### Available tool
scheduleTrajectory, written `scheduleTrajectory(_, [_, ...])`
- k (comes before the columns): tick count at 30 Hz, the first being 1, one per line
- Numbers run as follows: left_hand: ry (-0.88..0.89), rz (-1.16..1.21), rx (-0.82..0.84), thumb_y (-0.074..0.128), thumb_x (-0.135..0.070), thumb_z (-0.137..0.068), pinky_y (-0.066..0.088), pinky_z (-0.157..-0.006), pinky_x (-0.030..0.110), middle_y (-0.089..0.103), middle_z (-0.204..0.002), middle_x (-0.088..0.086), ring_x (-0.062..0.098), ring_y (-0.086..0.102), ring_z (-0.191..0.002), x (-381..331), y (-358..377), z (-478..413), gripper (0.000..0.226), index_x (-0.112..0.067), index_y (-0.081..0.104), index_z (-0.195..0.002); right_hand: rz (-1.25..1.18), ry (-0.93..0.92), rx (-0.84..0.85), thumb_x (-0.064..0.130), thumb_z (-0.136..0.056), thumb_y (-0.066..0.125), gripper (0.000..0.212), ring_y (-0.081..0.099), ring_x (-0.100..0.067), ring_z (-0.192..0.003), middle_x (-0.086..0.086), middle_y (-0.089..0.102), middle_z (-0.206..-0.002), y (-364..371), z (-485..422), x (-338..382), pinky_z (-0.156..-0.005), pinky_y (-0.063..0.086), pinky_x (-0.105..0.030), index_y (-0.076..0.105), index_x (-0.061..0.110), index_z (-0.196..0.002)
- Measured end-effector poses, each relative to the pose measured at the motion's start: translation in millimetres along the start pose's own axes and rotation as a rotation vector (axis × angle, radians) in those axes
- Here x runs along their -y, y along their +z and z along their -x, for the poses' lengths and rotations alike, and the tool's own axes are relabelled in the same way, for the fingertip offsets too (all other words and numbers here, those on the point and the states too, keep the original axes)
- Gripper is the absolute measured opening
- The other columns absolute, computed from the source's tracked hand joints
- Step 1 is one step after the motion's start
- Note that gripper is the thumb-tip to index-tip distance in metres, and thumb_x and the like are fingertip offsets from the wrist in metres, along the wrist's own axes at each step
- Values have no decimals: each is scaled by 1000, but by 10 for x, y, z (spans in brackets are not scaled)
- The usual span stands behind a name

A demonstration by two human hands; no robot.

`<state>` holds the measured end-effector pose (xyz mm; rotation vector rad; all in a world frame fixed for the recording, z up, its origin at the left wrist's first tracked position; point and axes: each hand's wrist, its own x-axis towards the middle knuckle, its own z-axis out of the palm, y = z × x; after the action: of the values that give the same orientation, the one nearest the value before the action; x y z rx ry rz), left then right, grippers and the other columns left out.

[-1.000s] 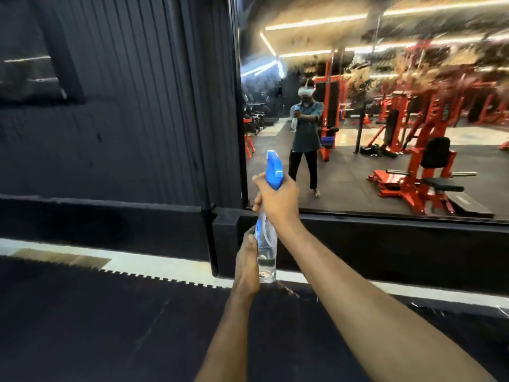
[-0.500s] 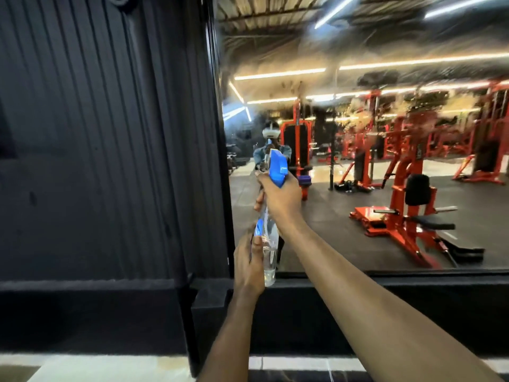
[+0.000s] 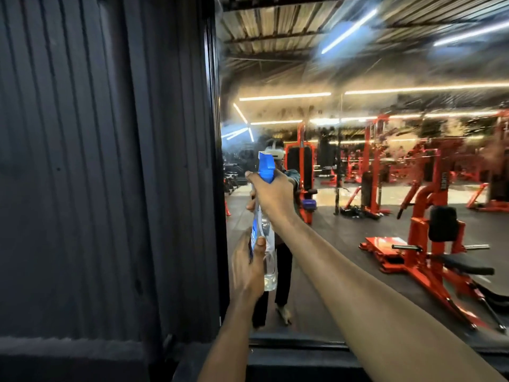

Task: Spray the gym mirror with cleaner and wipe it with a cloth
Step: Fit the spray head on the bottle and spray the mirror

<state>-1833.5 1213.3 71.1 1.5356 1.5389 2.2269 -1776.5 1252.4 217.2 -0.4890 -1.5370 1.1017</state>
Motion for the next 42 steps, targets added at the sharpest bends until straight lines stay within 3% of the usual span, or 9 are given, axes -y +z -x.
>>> scheduleTrajectory(6, [4,16,44,41,-74,-92,45,-75,6,68,-101,-33,-8,64,-96,608,-88,-907,38,-47,59,-112,112,-36,-90,25,-96,71,18,61,-5,-41,-1,65,-67,462,-833,-399,-51,52,-19,69,8,-96])
scheduleTrajectory(10, [34,68,62,36,-76,-88,43,-70,8,67,-94,-19,-7,62,-88,988,-38,-1550,71,-17,66,-114,225,-74,-117,26,-98,69,26,51,5,-37,2,57,-62,680,-1390,-511,-45,36,-12,64,7,-81])
scheduleTrajectory(14, [62,56,51,36,-79,-92,44,-77,11,71,-103,-8,1,65,-95,1319,99,-2030,64,-29,67,-118,306,-95,-139,21,-100,67,30,50,7,-33,4,53,-58,791,-1848,-629,-38,33,-9,57,13,-73])
scheduleTrajectory(17, [52,106,61,40,-75,-94,48,-79,12,73,-110,-3,7,68,-101,1495,224,-2208,73,-17,66,-127,375,-117,-169,23,-98,68,28,54,4,-36,2,59,-58,821,-2105,-762,-42,37,-10,65,7,-76])
scheduleTrajectory(21, [20,136,68,37,-84,-91,56,-93,36,73,-112,-8,8,68,-107,1644,452,-2324,69,-30,66,-122,373,-124,-171,21,-96,70,22,55,5,-38,3,61,-62,735,-2299,-891,-43,39,-10,68,5,-81])
scheduleTrajectory(26, [59,169,94,37,-81,-90,47,-89,16,72,-118,-5,-3,64,-109,1581,733,-2403,83,-16,65,-132,381,-144,-181,18,-96,71,32,50,7,-34,6,54,-57,452,-2424,-875,-39,34,-9,56,17,-67])
scheduleTrajectory(30, [92,186,109,40,-72,-91,43,-85,8,72,-113,-1,-6,64,-104,1452,1020,-2433,77,-10,66,-129,370,-165,-226,17,-98,69,25,51,8,-34,4,54,-59,144,-2457,-780,-38,35,-8,61,8,-75])
scheduleTrajectory(37, [65,237,102,41,-86,-90,53,-99,40,72,-120,6,21,67,-116,1463,1552,-2351,90,-10,64,-133,442,-169,-275,28,-94,74,27,72,-16,-55,-8,72,-70,-235,-2637,-805,-53,56,-28,68,8,-78])
scheduleTrajectory(42, [82,268,96,42,-87,-87,52,-91,25,73,-116,5,15,68,-110,1392,1630,-2290,93,-8,66,-131,403,-190,-206,29,-93,77,28,66,0,-50,3,71,-80,-367,-2611,-815,-52,53,-16,64,9,-107])
